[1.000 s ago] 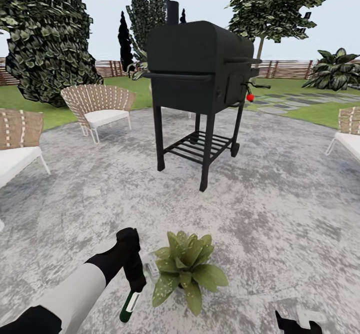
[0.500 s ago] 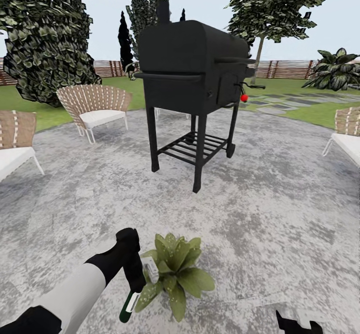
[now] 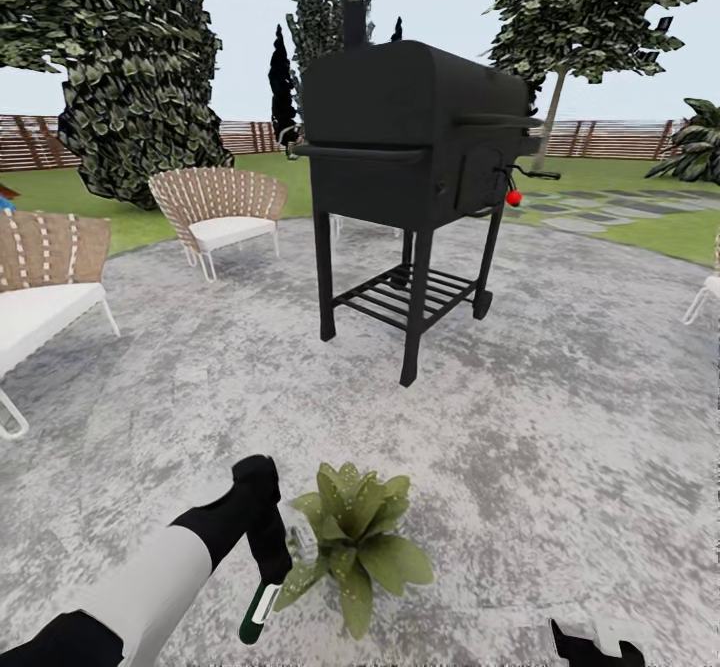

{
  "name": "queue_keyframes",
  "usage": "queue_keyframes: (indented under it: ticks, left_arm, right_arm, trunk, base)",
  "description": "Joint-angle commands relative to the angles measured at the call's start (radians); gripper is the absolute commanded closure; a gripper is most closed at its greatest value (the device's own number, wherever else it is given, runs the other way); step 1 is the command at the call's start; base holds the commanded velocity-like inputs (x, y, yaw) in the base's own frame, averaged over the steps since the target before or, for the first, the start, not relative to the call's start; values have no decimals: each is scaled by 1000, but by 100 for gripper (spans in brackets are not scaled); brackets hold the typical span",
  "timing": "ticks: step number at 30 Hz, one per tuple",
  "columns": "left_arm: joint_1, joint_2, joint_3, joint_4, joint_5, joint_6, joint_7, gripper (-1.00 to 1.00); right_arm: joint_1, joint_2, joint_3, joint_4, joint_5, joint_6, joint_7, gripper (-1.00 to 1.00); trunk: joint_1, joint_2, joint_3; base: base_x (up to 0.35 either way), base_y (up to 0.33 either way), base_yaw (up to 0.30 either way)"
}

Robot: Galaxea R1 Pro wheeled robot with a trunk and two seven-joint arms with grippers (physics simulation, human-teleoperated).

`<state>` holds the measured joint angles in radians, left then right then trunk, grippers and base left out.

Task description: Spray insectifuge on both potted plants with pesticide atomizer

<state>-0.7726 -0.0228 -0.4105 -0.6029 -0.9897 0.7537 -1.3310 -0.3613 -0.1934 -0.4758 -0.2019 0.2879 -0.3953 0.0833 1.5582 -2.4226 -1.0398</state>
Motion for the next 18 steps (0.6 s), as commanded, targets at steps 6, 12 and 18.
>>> queue_keyframes:
  ticks: [6,12,18]
  left_arm:
    - [-1,1,1,-3,-7,10,-8,100]
    - [-2,0,2,-3,-7,10,-7,100]
    - [-2,1,4,-2,-7,10,-7,100]
  right_arm:
    - [-1,0,-8,1,4,-3,7,-100]
    - [-1,0,-8,1,4,-3,7,-100]
    - [-1,0,-8,1,4,-3,7,-100]
  trunk:
    - [0,0,-1]
    - [0,0,-1]
    - [0,0,-1]
  base:
    - [-191,-232,5]
    - [-175,-229,114]
    - [82,-230,271]
